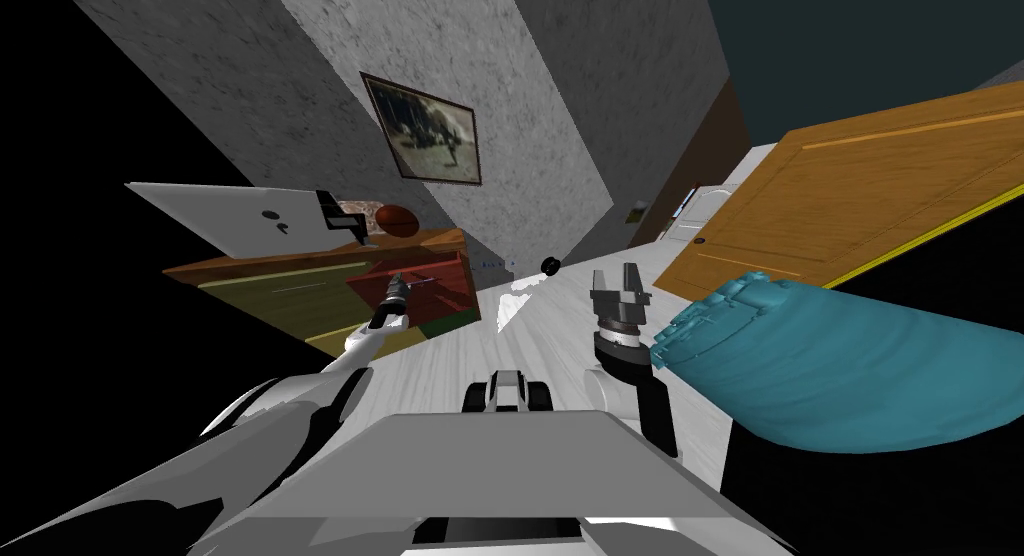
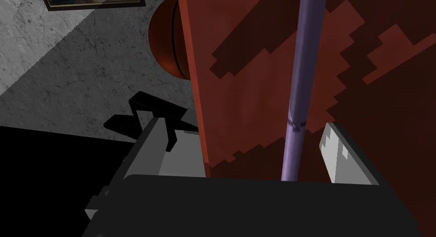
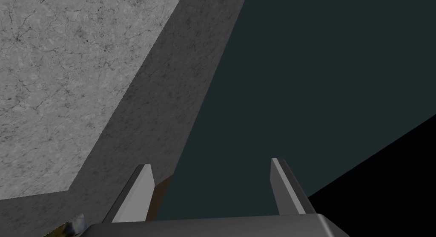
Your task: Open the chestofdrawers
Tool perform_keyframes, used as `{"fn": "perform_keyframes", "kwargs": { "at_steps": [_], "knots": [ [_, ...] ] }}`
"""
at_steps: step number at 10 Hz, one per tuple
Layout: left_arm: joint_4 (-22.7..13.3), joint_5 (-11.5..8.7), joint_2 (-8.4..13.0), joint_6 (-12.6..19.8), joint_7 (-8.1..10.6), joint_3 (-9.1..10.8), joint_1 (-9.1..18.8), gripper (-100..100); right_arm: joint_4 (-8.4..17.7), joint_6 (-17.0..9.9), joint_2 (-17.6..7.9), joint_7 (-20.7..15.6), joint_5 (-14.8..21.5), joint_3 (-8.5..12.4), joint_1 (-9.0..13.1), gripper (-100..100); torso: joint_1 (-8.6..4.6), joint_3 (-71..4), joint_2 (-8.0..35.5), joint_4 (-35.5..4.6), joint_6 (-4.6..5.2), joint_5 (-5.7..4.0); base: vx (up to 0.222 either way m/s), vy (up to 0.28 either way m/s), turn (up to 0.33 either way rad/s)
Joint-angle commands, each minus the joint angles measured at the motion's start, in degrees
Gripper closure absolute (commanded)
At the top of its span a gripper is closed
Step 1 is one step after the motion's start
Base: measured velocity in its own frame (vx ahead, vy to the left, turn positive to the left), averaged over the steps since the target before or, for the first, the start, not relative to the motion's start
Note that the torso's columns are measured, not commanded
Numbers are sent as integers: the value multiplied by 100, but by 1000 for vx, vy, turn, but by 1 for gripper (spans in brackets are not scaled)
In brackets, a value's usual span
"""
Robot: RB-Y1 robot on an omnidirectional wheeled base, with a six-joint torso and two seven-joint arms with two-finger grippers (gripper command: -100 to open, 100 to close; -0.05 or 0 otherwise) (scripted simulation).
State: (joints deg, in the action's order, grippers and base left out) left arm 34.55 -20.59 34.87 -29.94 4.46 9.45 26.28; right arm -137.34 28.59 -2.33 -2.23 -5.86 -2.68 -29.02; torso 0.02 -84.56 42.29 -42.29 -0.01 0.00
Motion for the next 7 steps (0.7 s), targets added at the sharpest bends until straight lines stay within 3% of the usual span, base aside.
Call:
{"fn": "perform_keyframes", "kwargs": {
  "at_steps": [1, 3, 4, 7],
  "knots": [
    [126, -33, 150, 318, 15, 26, 125, -100, 0, 0, 0, 0, 0, 0, 0, 0, 2, -5, -7, 3, 0, 2, -42, -22, -29],
    [130, -35, 163, 347, 24, 23, 126, -100, 0, 0, 0, 0, 0, 0, 0, 0, -7, 0, 1, -8, 1, -10, -30, -12, -14],
    [136, -37, 166, 380, 24, 24, 129, 0, 0, 0, 0, 0, 0, 0, -1, 0, -8, 2, 2, -5, 0, -7, 0, 0, 0],
    [129, -37, 161, 382, 24, 22, 122, 0, 0, 0, 0, 0, 0, 0, -1, 0, -5, 0, 1, -2, 1, -3, 0, 0, 0]
  ]
}}
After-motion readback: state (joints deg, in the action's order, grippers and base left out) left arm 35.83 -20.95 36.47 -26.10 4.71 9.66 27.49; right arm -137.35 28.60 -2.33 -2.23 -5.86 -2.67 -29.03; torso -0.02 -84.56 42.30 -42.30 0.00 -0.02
